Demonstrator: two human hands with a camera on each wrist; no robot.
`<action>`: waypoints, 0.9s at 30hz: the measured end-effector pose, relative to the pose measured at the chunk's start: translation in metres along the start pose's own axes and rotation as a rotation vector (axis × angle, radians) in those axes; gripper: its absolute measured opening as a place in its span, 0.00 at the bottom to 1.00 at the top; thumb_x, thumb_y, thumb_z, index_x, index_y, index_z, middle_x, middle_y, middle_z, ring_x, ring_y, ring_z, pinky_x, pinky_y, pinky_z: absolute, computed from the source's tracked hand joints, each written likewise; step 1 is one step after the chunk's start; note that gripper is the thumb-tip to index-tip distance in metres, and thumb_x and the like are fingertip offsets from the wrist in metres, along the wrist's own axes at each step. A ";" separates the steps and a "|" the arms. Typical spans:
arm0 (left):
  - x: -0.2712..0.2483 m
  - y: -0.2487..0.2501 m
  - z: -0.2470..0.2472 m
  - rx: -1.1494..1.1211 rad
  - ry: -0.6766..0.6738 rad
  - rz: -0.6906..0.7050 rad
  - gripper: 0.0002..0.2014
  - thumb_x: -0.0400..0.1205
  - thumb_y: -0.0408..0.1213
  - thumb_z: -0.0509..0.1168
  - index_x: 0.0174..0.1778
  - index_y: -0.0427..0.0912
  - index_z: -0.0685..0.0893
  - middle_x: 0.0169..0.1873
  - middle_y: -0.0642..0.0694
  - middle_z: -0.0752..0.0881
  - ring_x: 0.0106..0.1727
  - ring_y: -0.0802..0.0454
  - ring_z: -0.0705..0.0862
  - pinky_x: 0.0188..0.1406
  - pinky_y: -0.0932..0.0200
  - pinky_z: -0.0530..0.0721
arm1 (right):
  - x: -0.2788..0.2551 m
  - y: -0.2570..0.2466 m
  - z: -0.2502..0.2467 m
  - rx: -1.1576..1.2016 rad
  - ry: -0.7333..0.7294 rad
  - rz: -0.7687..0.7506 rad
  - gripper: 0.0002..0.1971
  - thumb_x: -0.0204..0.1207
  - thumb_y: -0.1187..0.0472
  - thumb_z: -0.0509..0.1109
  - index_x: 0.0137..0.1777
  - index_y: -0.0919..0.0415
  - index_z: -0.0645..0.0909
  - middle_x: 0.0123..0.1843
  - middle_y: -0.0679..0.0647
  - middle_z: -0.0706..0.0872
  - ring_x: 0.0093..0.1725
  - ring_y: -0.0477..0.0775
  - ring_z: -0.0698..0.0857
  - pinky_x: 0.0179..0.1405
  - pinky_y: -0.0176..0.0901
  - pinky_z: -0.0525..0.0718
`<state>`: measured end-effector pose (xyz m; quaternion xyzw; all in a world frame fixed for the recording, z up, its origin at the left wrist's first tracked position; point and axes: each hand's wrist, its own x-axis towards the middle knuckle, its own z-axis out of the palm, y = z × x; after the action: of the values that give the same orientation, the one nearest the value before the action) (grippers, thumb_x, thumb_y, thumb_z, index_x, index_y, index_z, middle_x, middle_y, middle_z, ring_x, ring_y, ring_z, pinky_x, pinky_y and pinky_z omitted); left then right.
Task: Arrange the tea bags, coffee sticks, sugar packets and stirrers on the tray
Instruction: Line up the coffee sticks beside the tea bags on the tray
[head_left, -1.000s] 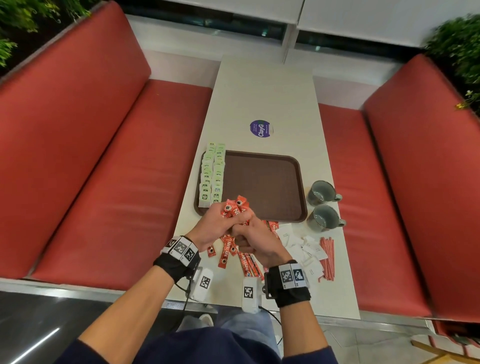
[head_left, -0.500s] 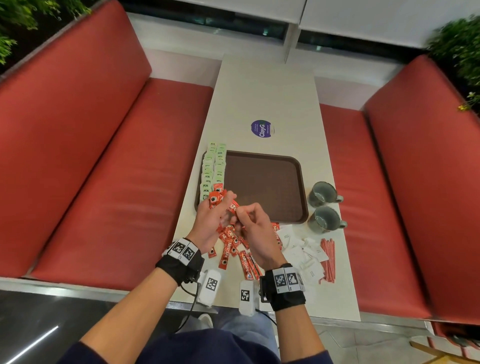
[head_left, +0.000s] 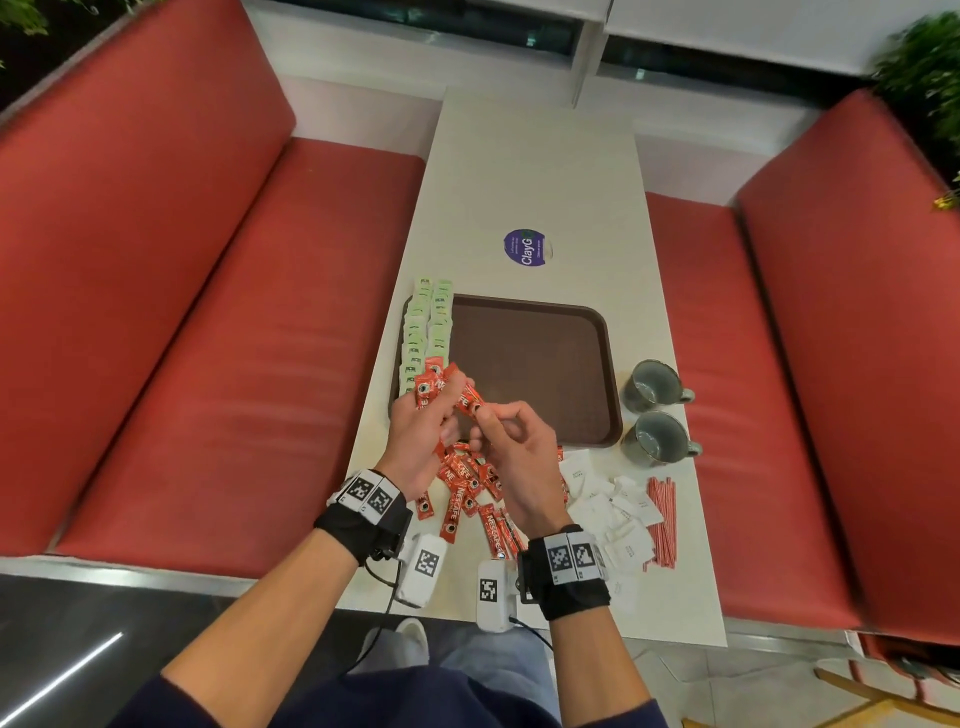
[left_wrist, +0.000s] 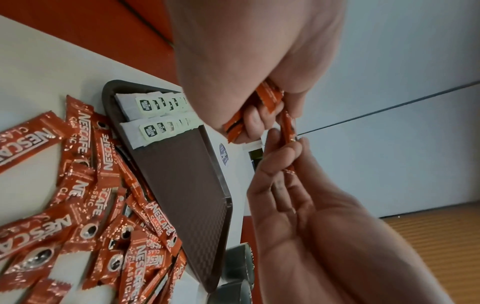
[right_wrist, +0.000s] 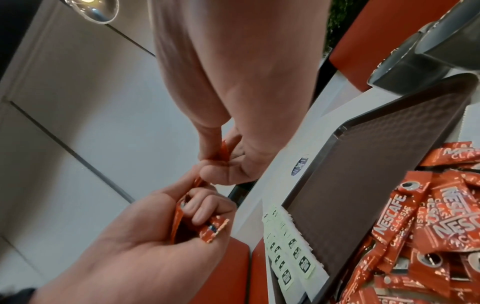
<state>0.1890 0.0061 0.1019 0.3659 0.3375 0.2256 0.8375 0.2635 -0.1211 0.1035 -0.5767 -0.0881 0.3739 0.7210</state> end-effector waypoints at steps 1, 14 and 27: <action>0.005 0.000 -0.002 -0.002 0.019 0.005 0.25 0.87 0.48 0.76 0.68 0.27 0.86 0.28 0.51 0.75 0.24 0.56 0.70 0.25 0.62 0.70 | 0.002 -0.001 -0.003 0.003 0.007 0.006 0.09 0.88 0.63 0.77 0.63 0.68 0.90 0.52 0.67 0.94 0.50 0.60 0.91 0.58 0.55 0.91; 0.068 0.020 -0.034 -0.016 0.177 0.008 0.19 0.91 0.54 0.69 0.55 0.39 0.90 0.30 0.50 0.76 0.28 0.55 0.66 0.28 0.59 0.65 | 0.123 0.000 -0.037 -0.475 0.349 -0.018 0.06 0.86 0.62 0.79 0.58 0.60 0.87 0.46 0.54 0.97 0.47 0.47 0.97 0.50 0.38 0.92; 0.092 0.031 -0.074 0.105 0.210 -0.043 0.16 0.90 0.50 0.71 0.51 0.38 0.87 0.31 0.46 0.75 0.29 0.55 0.70 0.30 0.61 0.68 | 0.270 0.013 -0.022 -1.250 0.247 -0.023 0.09 0.86 0.60 0.76 0.64 0.55 0.86 0.64 0.58 0.89 0.66 0.62 0.88 0.66 0.52 0.83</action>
<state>0.1925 0.1173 0.0512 0.3764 0.4425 0.2264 0.7818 0.4604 0.0358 0.0028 -0.9264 -0.2122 0.1748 0.2572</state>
